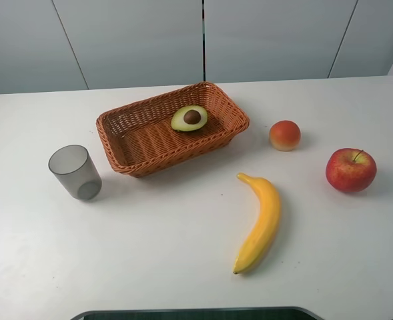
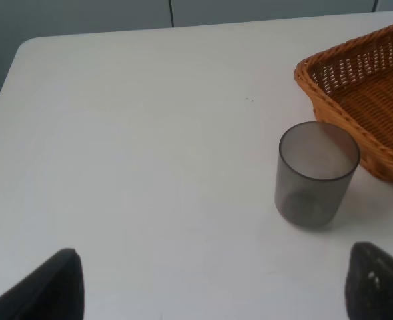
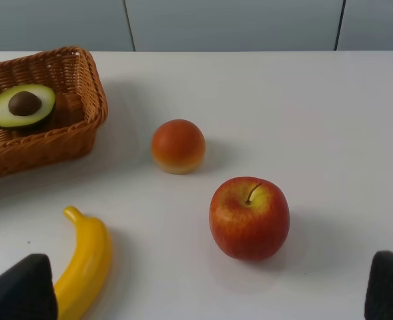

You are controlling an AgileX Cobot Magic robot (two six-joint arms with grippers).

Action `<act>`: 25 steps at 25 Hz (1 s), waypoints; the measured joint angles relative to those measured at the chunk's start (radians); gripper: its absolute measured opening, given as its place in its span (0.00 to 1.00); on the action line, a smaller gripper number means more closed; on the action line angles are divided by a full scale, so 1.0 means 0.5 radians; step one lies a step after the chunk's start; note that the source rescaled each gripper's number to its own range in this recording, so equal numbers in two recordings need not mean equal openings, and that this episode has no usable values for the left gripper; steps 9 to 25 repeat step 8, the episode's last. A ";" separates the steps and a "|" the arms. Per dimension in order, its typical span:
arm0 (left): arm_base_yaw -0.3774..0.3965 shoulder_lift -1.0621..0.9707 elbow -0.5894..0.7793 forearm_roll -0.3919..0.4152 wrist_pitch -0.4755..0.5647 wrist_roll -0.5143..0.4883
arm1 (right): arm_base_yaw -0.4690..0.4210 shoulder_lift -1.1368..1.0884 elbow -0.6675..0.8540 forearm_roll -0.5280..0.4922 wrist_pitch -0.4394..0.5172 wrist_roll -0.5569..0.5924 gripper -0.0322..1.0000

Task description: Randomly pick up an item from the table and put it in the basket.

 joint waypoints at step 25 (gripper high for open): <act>0.000 0.000 0.000 0.000 0.000 0.000 | 0.000 0.000 0.000 0.000 0.000 0.000 1.00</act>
